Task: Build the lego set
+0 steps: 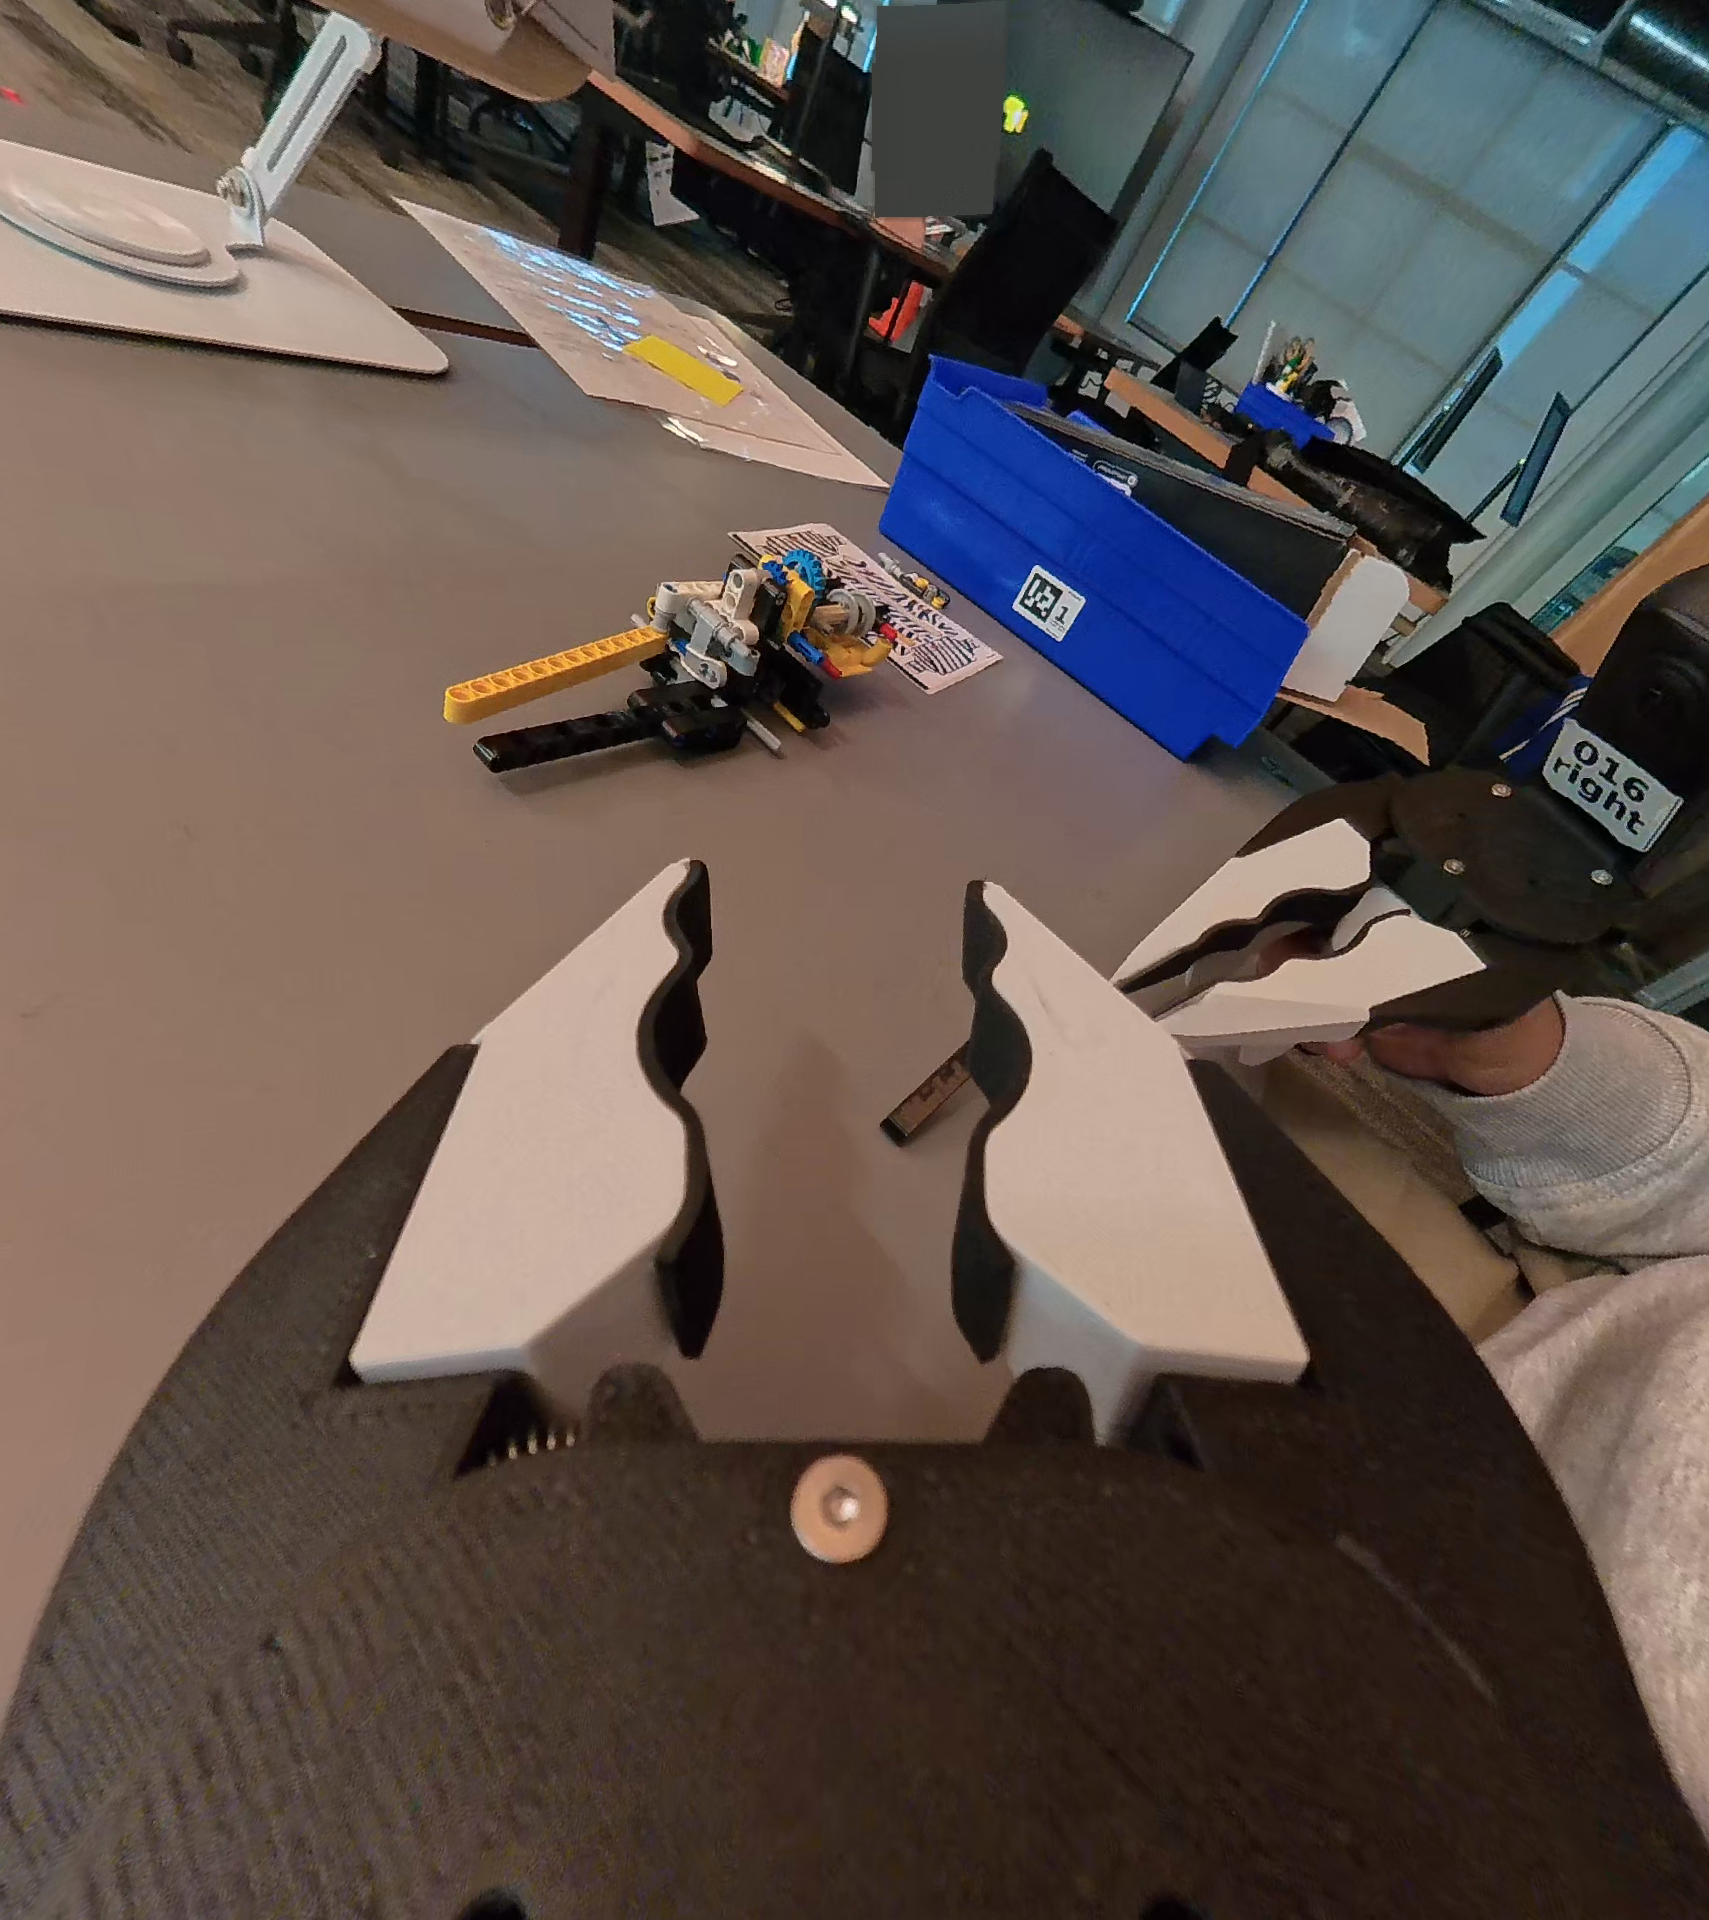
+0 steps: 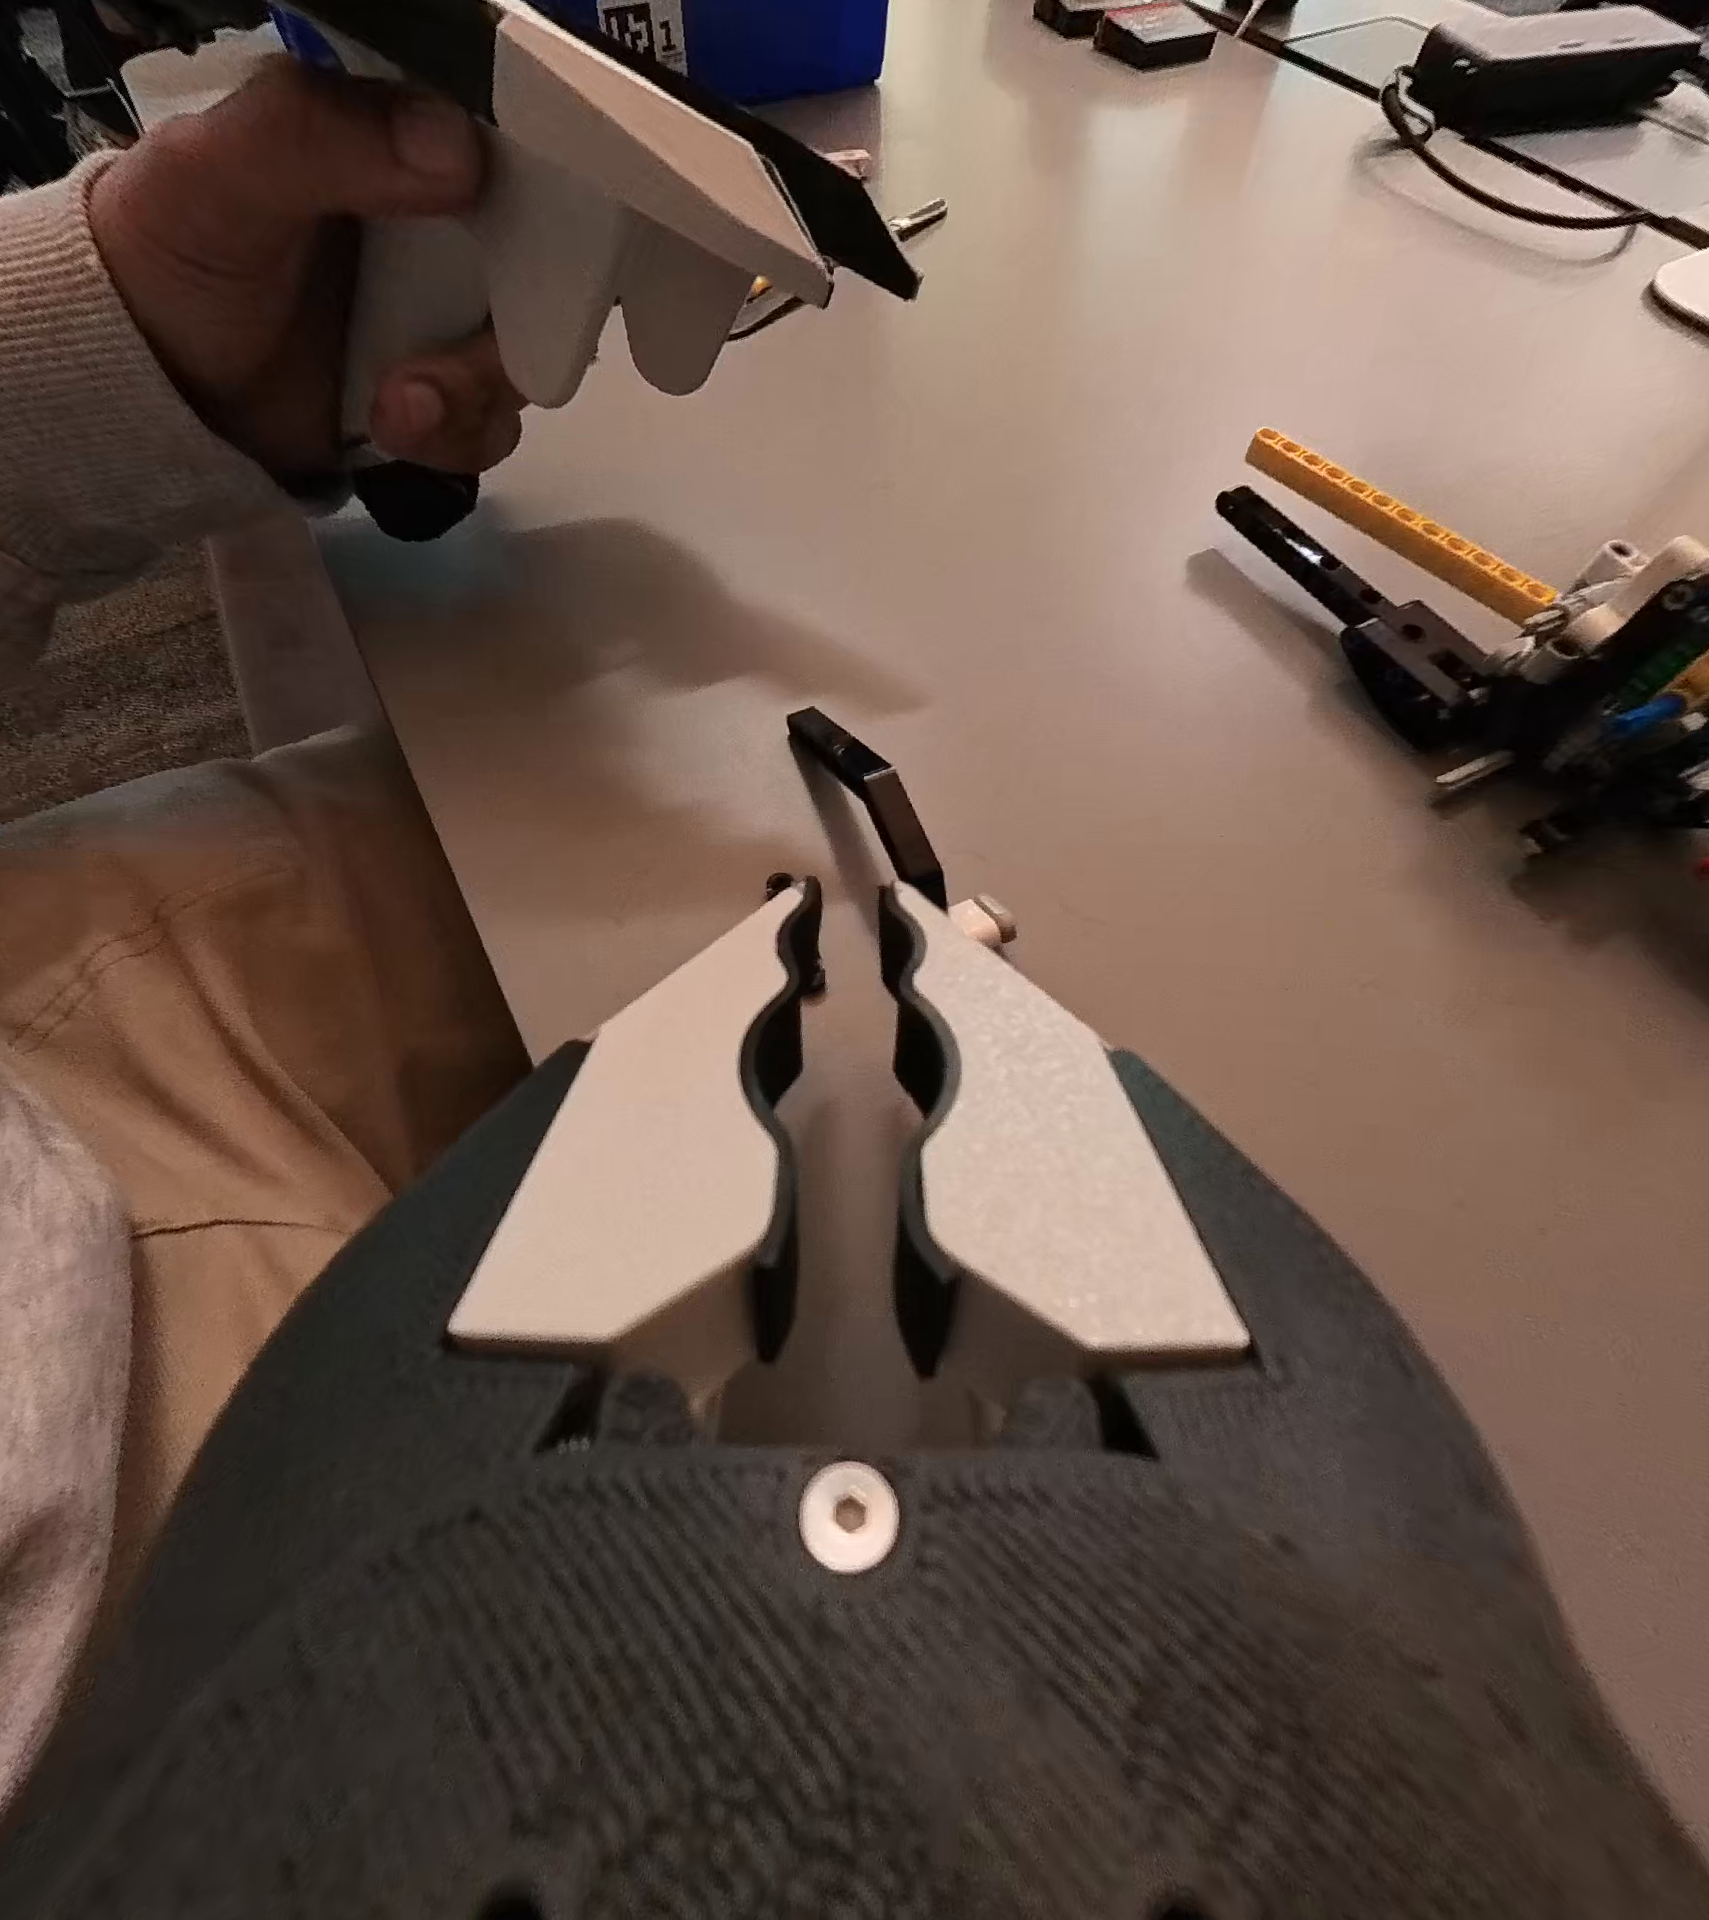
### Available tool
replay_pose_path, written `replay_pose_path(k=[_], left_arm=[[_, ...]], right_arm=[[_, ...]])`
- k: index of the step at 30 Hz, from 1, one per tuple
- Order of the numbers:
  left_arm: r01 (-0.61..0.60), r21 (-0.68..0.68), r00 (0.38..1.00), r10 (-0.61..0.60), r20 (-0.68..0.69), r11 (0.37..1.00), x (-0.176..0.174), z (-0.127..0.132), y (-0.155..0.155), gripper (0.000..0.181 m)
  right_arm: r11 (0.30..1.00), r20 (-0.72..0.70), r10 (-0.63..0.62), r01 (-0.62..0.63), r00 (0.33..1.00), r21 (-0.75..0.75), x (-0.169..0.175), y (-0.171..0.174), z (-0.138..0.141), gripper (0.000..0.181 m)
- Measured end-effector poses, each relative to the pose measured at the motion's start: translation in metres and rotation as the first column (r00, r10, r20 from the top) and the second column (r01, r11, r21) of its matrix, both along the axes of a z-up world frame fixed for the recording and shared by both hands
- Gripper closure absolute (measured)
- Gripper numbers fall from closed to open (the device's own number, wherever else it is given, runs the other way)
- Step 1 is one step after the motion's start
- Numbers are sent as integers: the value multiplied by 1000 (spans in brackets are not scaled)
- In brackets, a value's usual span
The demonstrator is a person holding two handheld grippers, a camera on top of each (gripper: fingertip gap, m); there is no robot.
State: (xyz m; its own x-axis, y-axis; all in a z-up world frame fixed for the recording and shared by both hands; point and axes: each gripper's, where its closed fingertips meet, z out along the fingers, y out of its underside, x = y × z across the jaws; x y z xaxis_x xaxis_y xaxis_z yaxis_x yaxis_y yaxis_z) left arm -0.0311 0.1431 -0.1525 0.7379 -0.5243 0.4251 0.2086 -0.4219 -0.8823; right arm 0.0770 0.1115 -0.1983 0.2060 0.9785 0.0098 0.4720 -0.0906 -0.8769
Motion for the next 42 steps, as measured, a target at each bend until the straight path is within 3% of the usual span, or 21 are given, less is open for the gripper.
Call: replay_pose_path(k=[6,9,14,23,42], left_arm=[[-4,0,1000,4,-2,1000,-1,0,0,134],[-7,0,1000,7,-4,1000,-2,-1,1,134],[-9,-3,1000,9,-9,1000,-2,-2,2,134],[-1,-7,1000,1,-22,1000,1,-4,3,134],[18,-18,999,-19,-41,1000,7,-9,8,134]], right_arm=[[997,-109,-62,58,992,-41,7,12,19,165],[985,-141,-170,162,975,-62,25,35,30,156],[938,-81,-339,332,937,-96,58,76,24,144],[890,92,-455,455,886,20,81,114,-1,133],[873,149,-486,486,861,40,79,140,-13,122]])
